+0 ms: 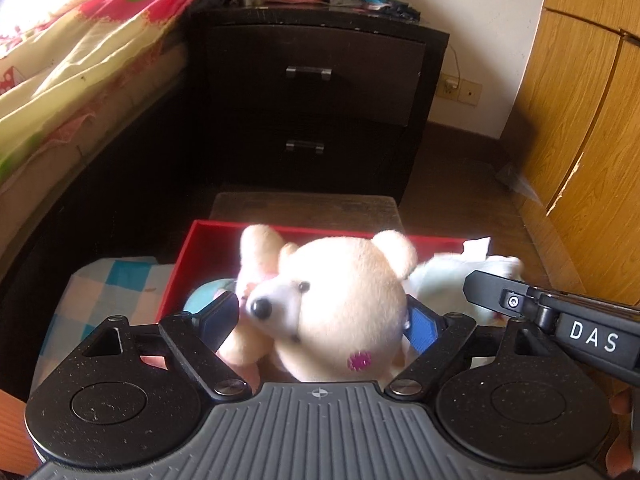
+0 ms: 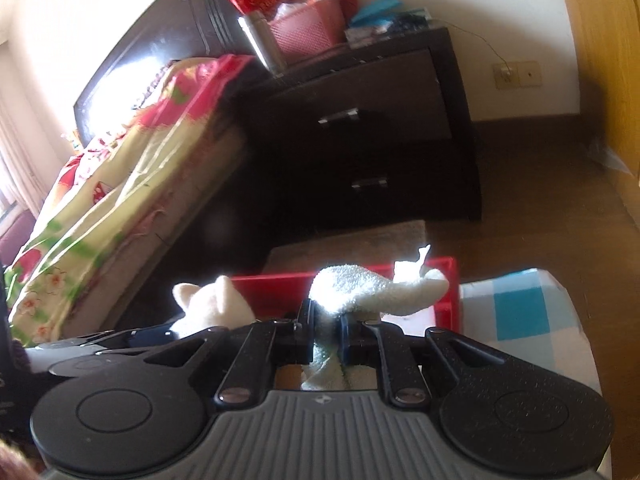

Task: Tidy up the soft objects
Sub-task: 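Open the left tool over the box while the right tool releases the towel inside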

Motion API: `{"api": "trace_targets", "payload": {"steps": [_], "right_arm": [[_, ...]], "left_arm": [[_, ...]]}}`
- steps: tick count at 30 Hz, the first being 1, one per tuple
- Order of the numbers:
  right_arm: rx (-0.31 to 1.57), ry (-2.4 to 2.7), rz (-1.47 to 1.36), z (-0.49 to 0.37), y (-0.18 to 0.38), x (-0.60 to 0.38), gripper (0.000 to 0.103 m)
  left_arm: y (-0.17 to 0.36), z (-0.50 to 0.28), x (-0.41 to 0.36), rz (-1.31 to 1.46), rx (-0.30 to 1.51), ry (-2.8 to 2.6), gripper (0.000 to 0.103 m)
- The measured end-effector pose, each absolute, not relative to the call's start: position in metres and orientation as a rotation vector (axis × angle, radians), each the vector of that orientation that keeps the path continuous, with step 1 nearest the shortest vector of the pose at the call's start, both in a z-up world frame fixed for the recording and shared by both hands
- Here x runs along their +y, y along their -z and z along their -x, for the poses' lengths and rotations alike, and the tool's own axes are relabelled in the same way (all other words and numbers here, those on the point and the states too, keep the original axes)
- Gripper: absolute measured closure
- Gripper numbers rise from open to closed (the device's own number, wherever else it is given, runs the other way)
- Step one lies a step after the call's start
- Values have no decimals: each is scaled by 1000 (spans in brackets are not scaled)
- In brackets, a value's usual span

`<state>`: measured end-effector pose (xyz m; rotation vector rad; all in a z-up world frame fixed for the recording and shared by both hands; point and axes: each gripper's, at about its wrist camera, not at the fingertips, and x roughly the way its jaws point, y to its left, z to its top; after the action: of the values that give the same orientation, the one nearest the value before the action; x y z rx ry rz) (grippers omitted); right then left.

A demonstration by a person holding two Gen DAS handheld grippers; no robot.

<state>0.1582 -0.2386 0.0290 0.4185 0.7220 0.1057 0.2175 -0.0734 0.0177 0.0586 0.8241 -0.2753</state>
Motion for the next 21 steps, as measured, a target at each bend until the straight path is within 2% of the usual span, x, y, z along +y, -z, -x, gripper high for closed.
{"api": "trace_targets", "payload": {"steps": [2, 4, 6, 9, 12, 21], "right_arm": [[743, -92, -431, -161, -25, -242, 98], [747, -68, -432, -160, -24, -245, 83], [748, -47, -433, -159, -26, -248, 75], [771, -31, -433, -157, -30, -250, 73], [797, -25, -410, -152, -36, -246, 66], [796, -15, -378, -117, -58, -238, 64]], "left_arm": [[-18, -216, -71, -61, 828, 266, 19], [-20, -215, -67, -51, 834, 256, 15], [-22, -214, -68, -54, 842, 249, 12], [-25, -207, -72, -93, 850, 253, 10], [-30, -194, -74, -126, 848, 257, 10], [-49, -169, -69, -139, 850, 270, 6]]}}
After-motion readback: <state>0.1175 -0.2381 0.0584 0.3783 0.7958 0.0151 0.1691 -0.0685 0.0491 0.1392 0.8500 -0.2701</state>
